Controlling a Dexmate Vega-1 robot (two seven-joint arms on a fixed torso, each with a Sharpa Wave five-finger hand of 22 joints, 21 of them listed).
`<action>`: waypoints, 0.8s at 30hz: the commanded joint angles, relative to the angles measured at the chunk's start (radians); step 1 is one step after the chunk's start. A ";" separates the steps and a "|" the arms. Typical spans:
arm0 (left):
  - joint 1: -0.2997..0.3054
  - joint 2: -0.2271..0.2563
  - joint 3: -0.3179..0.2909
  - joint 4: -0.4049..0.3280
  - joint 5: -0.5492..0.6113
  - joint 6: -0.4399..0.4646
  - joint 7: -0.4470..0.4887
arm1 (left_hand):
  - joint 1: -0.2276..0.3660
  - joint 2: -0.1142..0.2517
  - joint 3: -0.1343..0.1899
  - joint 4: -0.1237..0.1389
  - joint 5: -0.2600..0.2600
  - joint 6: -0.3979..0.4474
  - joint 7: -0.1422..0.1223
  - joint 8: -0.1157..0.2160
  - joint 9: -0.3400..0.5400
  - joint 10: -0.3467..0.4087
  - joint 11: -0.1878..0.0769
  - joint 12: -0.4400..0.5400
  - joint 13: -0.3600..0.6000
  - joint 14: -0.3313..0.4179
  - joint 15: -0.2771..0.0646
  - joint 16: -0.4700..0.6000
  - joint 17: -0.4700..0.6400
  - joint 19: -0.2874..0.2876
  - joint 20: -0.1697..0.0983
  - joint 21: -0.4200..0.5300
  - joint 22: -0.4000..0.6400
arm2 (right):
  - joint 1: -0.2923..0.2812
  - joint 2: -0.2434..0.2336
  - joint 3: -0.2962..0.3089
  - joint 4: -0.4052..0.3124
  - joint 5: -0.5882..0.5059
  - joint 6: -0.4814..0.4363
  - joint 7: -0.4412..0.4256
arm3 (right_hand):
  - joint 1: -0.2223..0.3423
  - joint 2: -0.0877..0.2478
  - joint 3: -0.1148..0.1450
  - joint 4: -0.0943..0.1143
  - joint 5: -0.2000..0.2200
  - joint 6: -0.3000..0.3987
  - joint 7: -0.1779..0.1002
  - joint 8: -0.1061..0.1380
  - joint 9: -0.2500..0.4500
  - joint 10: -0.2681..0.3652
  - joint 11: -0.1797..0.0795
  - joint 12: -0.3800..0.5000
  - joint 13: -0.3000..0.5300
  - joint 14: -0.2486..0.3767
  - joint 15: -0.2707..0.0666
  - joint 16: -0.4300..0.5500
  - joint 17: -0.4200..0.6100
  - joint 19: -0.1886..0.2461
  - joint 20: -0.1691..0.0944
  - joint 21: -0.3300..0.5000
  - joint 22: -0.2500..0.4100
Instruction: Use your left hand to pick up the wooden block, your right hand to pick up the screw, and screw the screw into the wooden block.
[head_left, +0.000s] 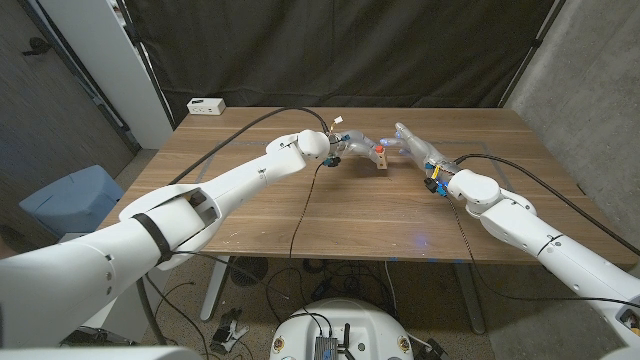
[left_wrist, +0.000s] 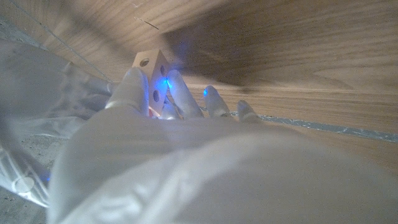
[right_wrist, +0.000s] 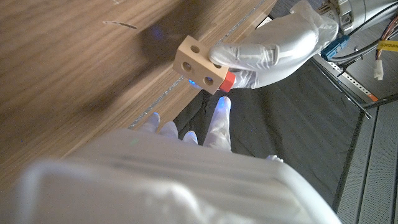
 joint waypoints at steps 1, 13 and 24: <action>0.000 0.000 0.000 0.004 -0.001 -0.005 -0.001 | 0.000 0.007 0.008 0.000 0.005 0.028 0.020 0.007 0.002 0.007 -0.001 -0.002 0.004 0.005 -0.048 0.004 0.003 0.004 0.003 0.004 0.004 | -0.003 0.002 0.001 0.006 0.009 -0.008 -0.001 | -0.001 0.006 -0.005 0.003 0.005 0.000 0.004 0.002 0.003 -0.047 0.001 0.003 0.003 -0.159 0.001 0.006 0.004 -0.003 -0.002 0.002 0.001; 0.009 0.009 -0.003 -0.018 0.000 0.005 0.003 | 0.000 0.008 0.008 0.001 0.005 0.026 0.018 0.006 0.002 0.007 -0.001 -0.002 0.004 0.005 -0.048 0.004 0.003 0.003 0.003 0.003 0.004 | -0.011 0.000 0.000 0.001 0.014 -0.013 -0.002 | 0.000 0.007 -0.008 0.003 0.007 0.001 0.004 0.002 0.003 -0.047 0.002 0.004 0.003 -0.159 0.001 0.006 0.003 -0.003 -0.002 0.003 0.001; 0.009 0.010 -0.003 -0.023 0.000 0.009 0.003 | -0.002 0.008 0.008 0.001 0.005 0.027 0.018 0.007 0.002 0.006 -0.001 -0.002 0.005 0.004 -0.048 0.004 0.003 0.003 0.003 0.003 0.004 | -0.015 -0.004 -0.002 -0.001 0.019 -0.011 0.006 | 0.000 0.007 -0.010 0.002 0.008 0.004 0.005 0.003 0.003 -0.047 0.001 0.004 0.003 -0.158 0.001 0.006 0.003 -0.002 -0.002 0.003 0.001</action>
